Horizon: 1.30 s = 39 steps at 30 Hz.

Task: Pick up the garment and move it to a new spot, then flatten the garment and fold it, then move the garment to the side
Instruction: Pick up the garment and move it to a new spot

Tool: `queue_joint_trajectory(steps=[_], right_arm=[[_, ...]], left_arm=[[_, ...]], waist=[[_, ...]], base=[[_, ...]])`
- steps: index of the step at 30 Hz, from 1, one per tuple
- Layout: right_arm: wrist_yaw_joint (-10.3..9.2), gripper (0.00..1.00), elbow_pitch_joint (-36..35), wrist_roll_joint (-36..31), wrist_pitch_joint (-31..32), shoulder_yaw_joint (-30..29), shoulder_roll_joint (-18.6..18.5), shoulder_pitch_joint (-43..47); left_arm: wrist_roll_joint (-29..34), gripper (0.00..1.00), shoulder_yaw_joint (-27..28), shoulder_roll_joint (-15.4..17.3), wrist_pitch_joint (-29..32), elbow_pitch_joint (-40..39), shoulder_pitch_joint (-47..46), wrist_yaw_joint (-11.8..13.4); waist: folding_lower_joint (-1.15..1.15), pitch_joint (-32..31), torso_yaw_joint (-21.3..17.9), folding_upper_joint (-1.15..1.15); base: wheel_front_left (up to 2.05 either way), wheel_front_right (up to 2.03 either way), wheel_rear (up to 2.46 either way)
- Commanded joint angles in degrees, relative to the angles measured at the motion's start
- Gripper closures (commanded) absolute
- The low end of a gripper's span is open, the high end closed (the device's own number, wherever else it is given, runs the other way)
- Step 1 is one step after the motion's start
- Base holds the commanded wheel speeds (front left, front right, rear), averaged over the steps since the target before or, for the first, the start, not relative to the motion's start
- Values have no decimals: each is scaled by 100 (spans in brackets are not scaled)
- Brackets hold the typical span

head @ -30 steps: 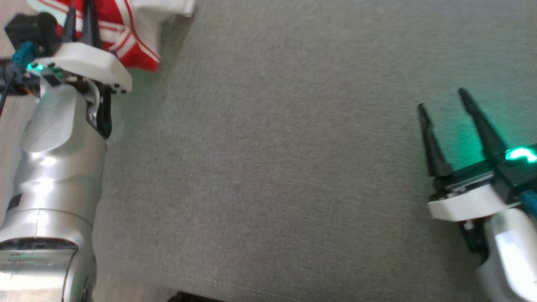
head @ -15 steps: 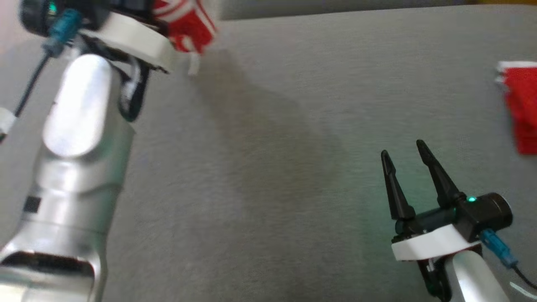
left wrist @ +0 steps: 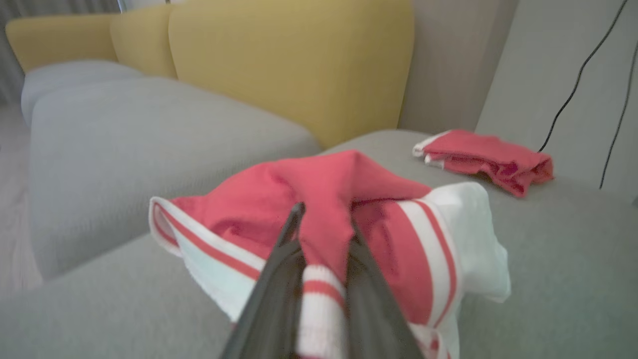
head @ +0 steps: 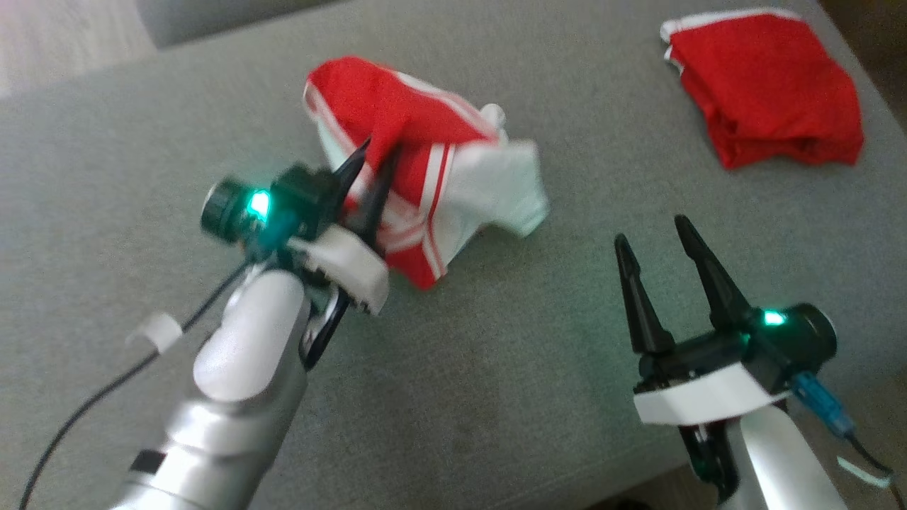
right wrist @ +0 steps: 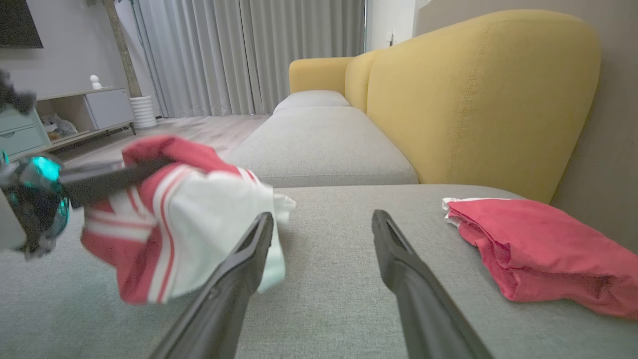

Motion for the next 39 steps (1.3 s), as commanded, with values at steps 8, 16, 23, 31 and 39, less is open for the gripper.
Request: queue_joint_trajectory(steps=[8,16,23,31,39], right_arm=[[-4,0,-104,74,4,-15,72,-267],[-4,0,-62,23,4,-415,29,37],[-4,0,4,47,4,-631,7,326],[-4,0,30,20,4,-772,38,908],[-4,0,121,-9,4,-675,66,1160]], left_arm=[[-29,0,178,-167,-1011,691,170,375],[3,0,601,-289,-1124,-732,1422,868],[147,0,1100,-310,-1126,-1928,2574,945],[338,0,1574,-349,-1126,-2747,3891,1027],[452,0,1777,-359,-1126,-2854,4342,1011]], waist=[[-1,414,160,0],[-1,-307,1060,0],[-1,-850,1623,0],[-1,-1433,1953,0],[-1,-1559,2008,0]], base=[[0,0,0],[0,0,0],[0,0,0],[0,0,0],[0,0,0]])
